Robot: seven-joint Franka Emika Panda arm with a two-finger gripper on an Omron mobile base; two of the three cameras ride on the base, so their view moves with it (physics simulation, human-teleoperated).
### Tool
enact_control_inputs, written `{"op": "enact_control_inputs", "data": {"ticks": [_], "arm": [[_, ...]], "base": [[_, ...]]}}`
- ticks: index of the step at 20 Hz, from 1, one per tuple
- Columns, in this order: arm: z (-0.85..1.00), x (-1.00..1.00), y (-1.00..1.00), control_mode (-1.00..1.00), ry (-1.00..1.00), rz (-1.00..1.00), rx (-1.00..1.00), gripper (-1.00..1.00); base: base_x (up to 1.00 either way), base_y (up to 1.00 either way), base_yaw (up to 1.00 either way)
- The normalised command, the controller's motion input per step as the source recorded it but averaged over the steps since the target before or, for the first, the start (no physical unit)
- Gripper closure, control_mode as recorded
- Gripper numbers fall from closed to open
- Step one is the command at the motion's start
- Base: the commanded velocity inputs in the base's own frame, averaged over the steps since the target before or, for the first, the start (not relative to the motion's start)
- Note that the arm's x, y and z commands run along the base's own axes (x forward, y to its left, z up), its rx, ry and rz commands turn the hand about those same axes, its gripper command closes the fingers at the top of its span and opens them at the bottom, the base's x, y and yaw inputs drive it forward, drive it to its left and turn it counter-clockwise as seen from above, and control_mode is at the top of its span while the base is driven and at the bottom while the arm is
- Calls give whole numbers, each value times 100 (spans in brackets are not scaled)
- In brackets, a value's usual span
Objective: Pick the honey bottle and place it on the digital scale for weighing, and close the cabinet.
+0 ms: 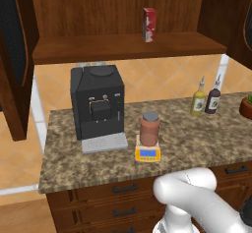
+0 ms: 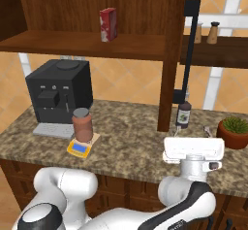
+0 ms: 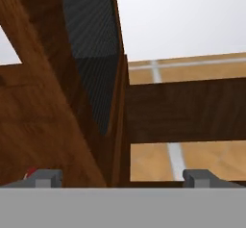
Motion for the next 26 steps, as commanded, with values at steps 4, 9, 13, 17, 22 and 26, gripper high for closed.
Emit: {"op": "enact_control_inputs", "data": {"ticks": [4,9,13,17,22,26], "arm": [[42,13,-14,-100,13,0,2,-100],[68,5,-3,-100,8,1,0,-100],[56,0,-9,-100,0,4,0,-100],[65,0,0,-100,-7,3,0,-100],[82,-23,36,-100,-14,6,-3,-100],[84,-35,100,-100,-15,7,-26,-100]], "base": [[0,0,0],[0,0,0],[0,0,0],[0,0,0],[0,0,0],[0,0,0]]}}
